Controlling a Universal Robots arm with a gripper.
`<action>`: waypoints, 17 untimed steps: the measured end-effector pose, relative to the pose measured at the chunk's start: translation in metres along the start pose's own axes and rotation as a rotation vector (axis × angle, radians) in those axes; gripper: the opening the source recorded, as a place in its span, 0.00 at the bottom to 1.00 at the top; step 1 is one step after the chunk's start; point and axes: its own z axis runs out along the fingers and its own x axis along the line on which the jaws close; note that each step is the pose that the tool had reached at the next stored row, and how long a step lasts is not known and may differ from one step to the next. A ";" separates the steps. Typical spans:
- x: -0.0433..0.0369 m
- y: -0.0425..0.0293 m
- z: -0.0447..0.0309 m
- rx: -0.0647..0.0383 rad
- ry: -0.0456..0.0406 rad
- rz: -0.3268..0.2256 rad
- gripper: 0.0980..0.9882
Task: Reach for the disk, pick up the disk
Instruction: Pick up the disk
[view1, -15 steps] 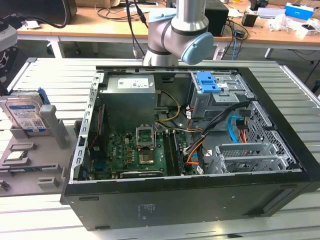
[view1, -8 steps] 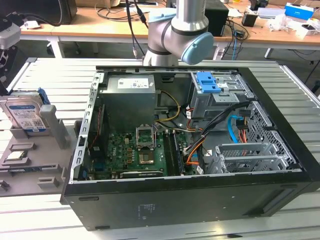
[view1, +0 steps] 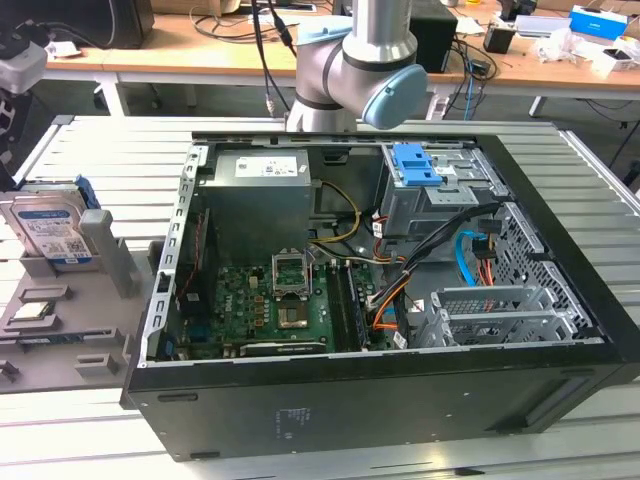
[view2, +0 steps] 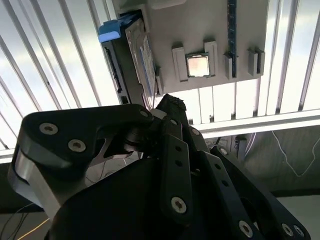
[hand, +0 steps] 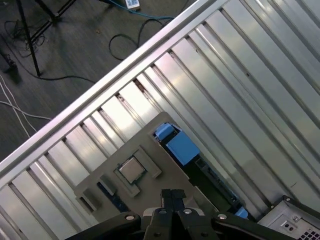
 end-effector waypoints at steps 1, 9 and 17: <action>0.0000 0.0000 0.0000 0.000 0.0004 -0.012 0.01; 0.0000 0.0000 0.0000 0.000 0.0041 -0.108 0.01; 0.0000 0.0000 0.0000 0.000 0.0080 -0.210 0.01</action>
